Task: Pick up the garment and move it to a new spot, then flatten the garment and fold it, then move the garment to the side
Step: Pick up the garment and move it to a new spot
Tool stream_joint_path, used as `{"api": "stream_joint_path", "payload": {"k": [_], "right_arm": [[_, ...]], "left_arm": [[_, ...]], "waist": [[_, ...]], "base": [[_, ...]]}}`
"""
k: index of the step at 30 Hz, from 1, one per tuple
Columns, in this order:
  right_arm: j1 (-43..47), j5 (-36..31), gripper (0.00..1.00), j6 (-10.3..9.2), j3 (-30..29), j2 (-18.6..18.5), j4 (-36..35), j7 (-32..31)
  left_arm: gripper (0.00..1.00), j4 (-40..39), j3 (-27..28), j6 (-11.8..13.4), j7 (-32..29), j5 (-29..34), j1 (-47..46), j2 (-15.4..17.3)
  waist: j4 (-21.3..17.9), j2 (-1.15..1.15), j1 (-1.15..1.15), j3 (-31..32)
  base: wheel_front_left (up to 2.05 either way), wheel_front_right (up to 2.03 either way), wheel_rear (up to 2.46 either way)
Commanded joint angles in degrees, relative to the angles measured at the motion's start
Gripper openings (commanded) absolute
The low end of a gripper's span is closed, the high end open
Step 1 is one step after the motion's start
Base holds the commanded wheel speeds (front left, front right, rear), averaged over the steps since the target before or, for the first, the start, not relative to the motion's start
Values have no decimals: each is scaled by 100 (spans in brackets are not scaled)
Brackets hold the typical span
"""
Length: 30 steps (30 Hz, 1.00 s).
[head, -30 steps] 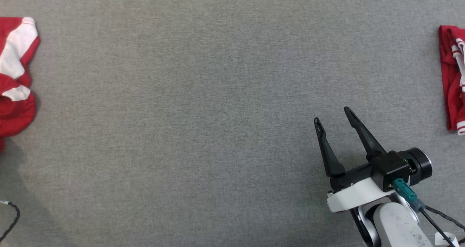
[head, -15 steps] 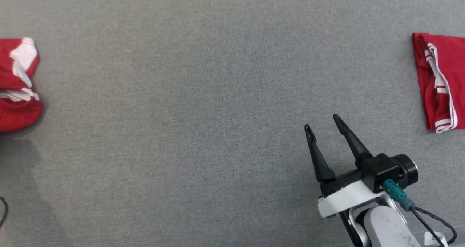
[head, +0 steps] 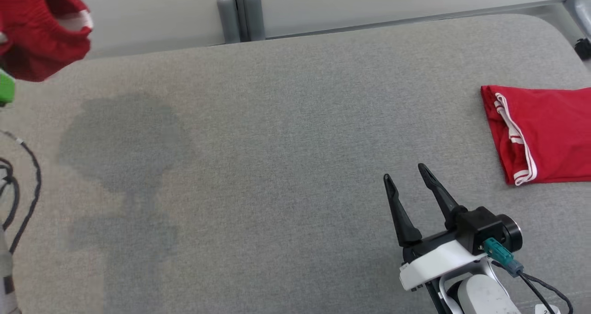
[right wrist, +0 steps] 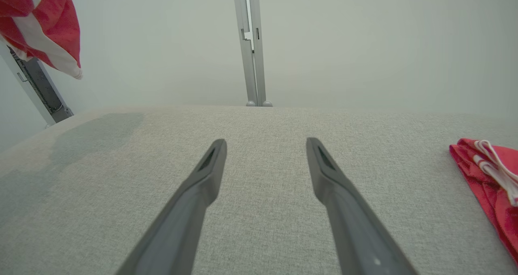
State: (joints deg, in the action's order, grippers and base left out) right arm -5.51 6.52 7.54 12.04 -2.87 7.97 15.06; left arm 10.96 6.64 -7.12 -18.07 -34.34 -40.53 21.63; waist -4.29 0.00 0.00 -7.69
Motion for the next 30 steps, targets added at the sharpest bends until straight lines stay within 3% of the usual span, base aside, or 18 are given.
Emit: {"api": "stream_joint_path", "payload": {"k": [1,7,15,19,30], "right_arm": [[74,42,100,-11,-9,-10,-17,14],[11,98,100,-11,-18,-7,-85,14],[-88,171,100,-11,-88,-4,-179,14],[-139,230,100,-11,-77,-2,-239,14],[-212,385,100,-11,32,-2,-257,14]], "left_arm": [[0,-296,-96,-12,-80,-45,100,-129],[0,-1397,-694,37,-333,-192,302,-703],[0,-1614,-1618,4,-146,-302,722,-1445],[0,-1208,-1850,-10,85,-415,1052,-1616],[0,1208,-2142,-33,1168,195,1228,-1369]], "waist": [[-350,0,0,255],[-870,0,0,144],[-1581,0,0,-258],[-1864,0,0,-470],[-2128,0,0,-834]], "base": [[0,0,0],[0,0,0],[0,0,0],[0,0,0],[0,0,0]]}}
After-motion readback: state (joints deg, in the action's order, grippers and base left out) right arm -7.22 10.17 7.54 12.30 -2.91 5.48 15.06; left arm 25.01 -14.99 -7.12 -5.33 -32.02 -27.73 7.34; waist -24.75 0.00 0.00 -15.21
